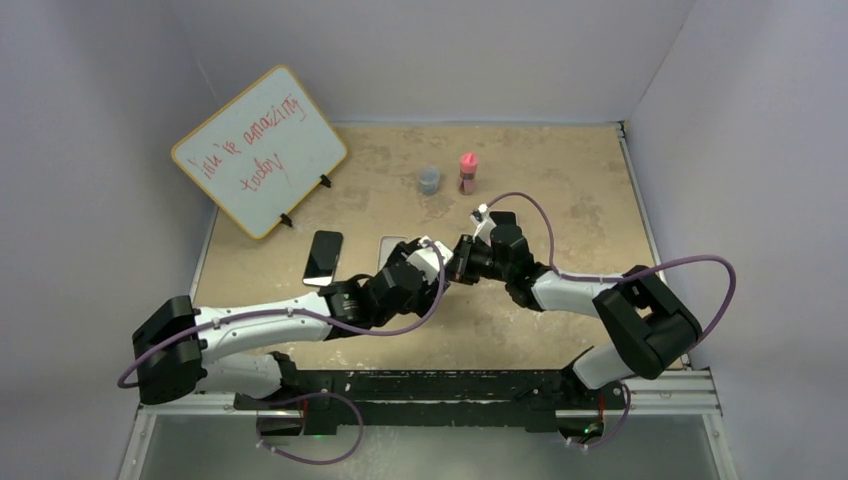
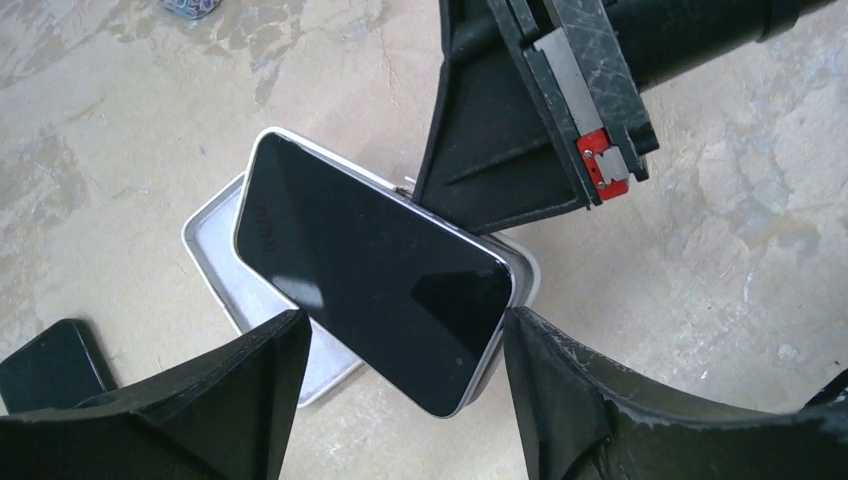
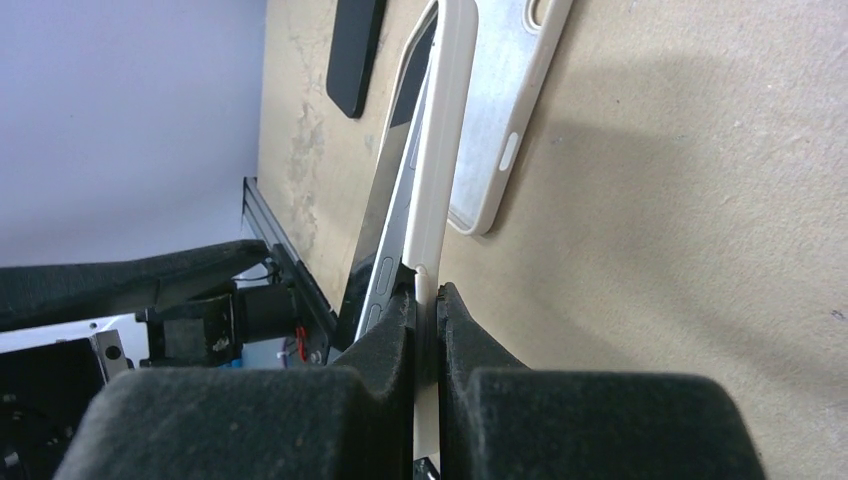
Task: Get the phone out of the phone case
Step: Remove the phone case from the phone.
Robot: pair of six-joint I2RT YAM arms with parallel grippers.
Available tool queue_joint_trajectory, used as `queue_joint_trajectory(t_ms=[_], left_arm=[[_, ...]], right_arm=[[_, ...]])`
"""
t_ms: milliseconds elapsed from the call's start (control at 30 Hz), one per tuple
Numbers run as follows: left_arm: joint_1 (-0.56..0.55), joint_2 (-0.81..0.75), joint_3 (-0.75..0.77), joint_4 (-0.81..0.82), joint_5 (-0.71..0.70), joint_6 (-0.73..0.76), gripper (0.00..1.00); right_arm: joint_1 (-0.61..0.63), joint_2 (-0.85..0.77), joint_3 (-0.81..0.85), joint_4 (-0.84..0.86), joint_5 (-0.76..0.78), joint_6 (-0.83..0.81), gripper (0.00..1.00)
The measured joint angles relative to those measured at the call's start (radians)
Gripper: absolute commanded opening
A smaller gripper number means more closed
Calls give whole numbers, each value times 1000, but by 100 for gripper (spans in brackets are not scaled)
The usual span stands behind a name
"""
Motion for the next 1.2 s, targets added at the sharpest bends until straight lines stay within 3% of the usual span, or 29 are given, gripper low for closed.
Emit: queue_joint_trajectory(t_ms=[200,500,733,1067,1200], left_arm=[[-24,53,25,1,-24,34,63],[-63,116,39,1,-37,46,65],[-73,126,45,-6,-102,42,48],[-79,212,106,-42,-169,41,50],[-80,250,127,-42,-195,42,45]], right_arm=[[-4,0,2,-24,2,0,0],[-5,0,3,-24,-1,1,0],[-5,0,3,-24,-4,3,0],[-6,-5,8,-24,-2,6,0],[-9,-9,8,-39,8,-2,0]])
